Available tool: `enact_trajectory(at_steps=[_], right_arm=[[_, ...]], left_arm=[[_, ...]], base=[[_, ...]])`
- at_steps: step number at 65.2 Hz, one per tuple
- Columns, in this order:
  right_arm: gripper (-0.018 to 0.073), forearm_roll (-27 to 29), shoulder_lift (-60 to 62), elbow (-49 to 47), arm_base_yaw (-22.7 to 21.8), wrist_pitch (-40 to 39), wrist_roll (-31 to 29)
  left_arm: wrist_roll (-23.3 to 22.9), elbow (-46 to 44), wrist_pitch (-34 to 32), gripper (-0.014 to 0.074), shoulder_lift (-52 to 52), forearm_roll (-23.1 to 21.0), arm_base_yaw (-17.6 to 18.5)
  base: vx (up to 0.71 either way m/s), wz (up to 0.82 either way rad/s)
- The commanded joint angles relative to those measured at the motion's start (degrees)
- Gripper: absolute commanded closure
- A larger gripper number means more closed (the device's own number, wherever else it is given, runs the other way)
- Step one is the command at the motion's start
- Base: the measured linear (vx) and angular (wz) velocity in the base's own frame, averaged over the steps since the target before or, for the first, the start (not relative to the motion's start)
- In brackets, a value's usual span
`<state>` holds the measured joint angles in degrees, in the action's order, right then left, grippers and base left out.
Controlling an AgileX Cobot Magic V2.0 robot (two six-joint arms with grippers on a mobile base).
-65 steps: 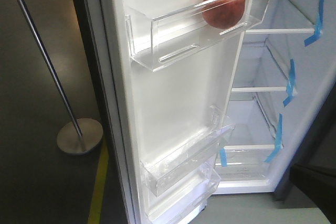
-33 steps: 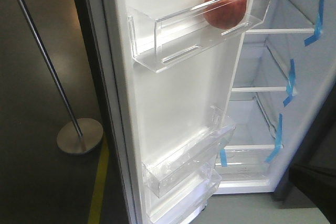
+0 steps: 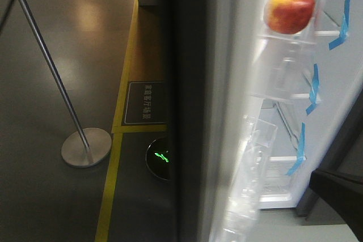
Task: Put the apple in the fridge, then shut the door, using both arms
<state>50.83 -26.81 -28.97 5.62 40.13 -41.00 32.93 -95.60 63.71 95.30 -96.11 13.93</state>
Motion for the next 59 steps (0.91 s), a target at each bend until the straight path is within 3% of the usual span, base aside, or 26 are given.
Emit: enact_trajectory(at_steps=[1, 17, 31, 39, 50, 59], right_arm=[[0.0562, 3.5, -0.2, -1.5, -0.3, -3.7, -0.5], [0.0560, 4.7, -0.2, -1.5, -0.3, -6.8, -1.0], [0.0508, 2.9, -0.2, -2.2, -0.3, -17.7, -2.4], [0.0408, 0.9, -0.4, -4.5, -0.3, -24.1, -2.9], [0.0191, -2.9, -4.6, -8.4, -0.3, -34.4, -2.8], [0.0036, -4.1, -12.7, -11.9, -0.3, -45.7, -4.3]], left_arm=[[1.5, -1.9, 3.6, 0.0266, -2.8, -0.9, 3.2], [1.3, -1.9, 1.9, 0.0268, -2.8, 14.5, 3.2], [0.6, -1.9, -0.3, 0.0273, -2.8, 28.7, 3.2], [-0.9, -1.9, -1.8, 0.0273, -2.8, 35.5, 3.2], [-3.6, -1.9, -3.6, 0.0273, -2.8, 43.3, 3.2], [-5.4, -1.9, -4.4, 0.0273, -2.8, 47.2, 3.2]], base=[[0.00, 0.00], [0.00, 0.00], [0.00, 0.00], [0.00, 0.00], [0.00, 0.00], [0.00, 0.00]])
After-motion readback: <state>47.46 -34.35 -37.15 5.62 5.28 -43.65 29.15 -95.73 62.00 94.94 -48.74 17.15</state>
